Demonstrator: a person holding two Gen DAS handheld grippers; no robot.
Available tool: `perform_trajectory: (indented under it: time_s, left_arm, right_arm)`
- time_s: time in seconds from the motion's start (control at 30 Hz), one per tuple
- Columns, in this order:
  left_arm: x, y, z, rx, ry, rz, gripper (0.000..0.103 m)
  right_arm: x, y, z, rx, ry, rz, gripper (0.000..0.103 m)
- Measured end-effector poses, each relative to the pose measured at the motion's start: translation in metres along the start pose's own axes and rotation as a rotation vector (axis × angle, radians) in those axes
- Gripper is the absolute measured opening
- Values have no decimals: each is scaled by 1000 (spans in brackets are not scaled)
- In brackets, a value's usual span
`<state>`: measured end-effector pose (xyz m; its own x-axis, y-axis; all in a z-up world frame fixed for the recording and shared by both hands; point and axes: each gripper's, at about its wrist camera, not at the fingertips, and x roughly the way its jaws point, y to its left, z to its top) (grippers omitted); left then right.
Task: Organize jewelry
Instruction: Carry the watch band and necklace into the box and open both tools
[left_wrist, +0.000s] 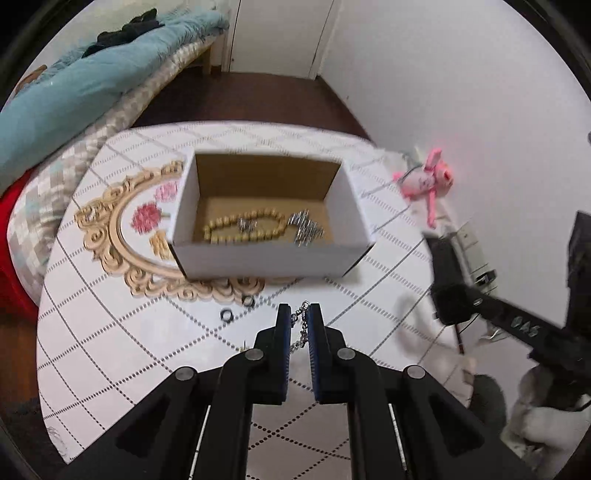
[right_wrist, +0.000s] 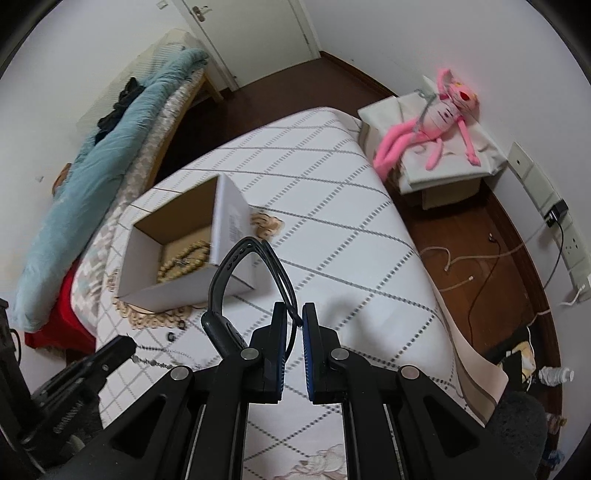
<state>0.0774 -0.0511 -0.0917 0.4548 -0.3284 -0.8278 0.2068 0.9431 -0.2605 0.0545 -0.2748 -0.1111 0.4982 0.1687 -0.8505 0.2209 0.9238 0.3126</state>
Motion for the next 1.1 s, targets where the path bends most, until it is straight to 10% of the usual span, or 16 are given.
perform_trajectory:
  time_s: [0.37, 0.8, 0.9, 1.03, 1.1]
  left_arm:
    - [-36, 2, 90, 37, -111, -47, 6]
    - [38, 48, 138, -29, 47, 74, 10]
    - [45, 60, 139, -58, 71, 144, 14]
    - [43, 71, 138, -76, 54, 224, 71]
    - [38, 77, 134, -90, 35, 252, 75]
  right_arm:
    - [6, 71, 60, -146, 6, 81, 8]
    - [99, 120, 108, -292, 203, 11, 10]
    - [108, 126, 112, -313, 226, -17, 23]
    - [101, 129, 113, -319, 194, -35, 51]
    - [95, 128, 112, -320, 177, -53, 57]
